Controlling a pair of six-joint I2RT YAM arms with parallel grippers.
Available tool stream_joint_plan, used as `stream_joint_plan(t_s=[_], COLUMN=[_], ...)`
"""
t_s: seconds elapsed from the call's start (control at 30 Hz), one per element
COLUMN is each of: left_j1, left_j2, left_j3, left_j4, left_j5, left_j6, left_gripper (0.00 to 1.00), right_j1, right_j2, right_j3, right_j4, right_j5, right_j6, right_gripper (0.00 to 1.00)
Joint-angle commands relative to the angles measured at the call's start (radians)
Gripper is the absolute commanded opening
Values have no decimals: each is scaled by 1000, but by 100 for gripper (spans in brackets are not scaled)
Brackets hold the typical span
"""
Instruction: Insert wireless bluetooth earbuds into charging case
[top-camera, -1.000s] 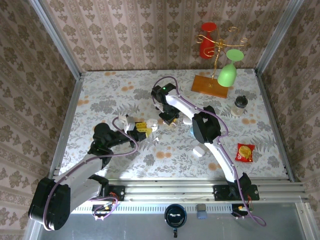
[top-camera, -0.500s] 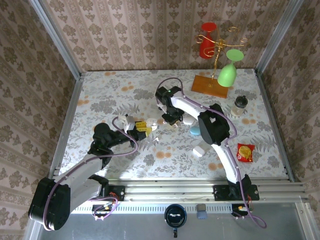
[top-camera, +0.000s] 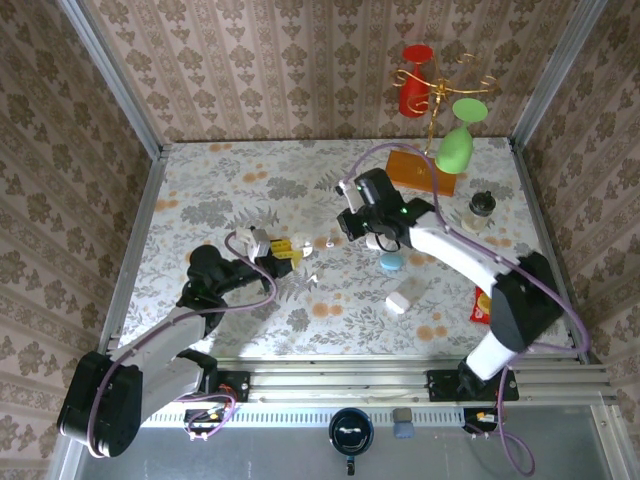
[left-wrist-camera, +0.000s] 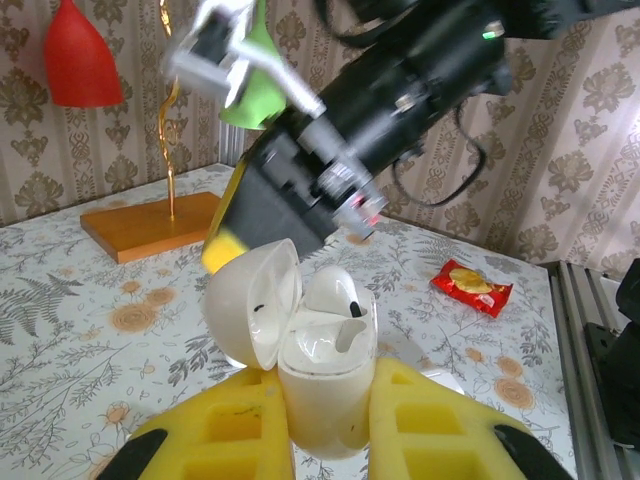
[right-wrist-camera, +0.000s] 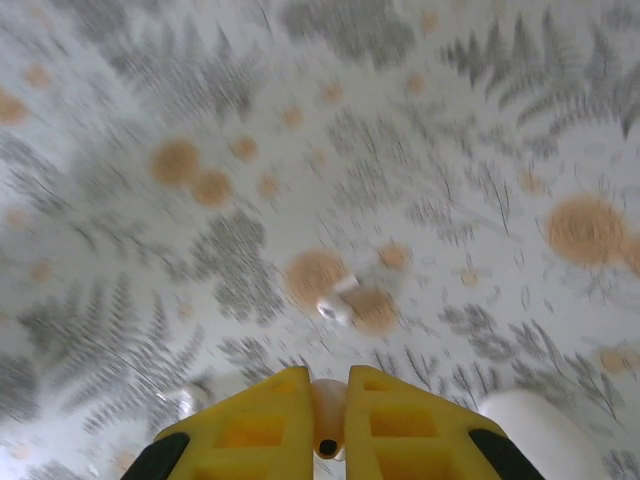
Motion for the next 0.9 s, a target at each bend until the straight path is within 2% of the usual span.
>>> stream_joint_plan(t_s=[0.0,0.13,0.3,0.43,0.63,0.87], left_j1=[-1,-1,-2,-7,-8,-13], left_j2=[10,22,37,46,57,58], left_j3=[37,45,56,58,54,55], left_j4=[22,34,43,53,80,96], left_j5=[-12,-19,-23,-13,-7,-1], left_j6=[10,0,-13,-15,-26,-32], left_gripper=[6,6,6,6,6,5], right_j1=[-3,-3,17,65,120,145], right_j2=[-113,-227,-299,-316,-269,-211], right_j3=[-101,-169,-223,-228,-182,-128], right_j4=[265,368,454,425,419,398], right_j5=[-121,-244,-380,-366,-381,-381], right_j6=[71,127,150,83,70,46], right_gripper=[13,13,13,12,12,11])
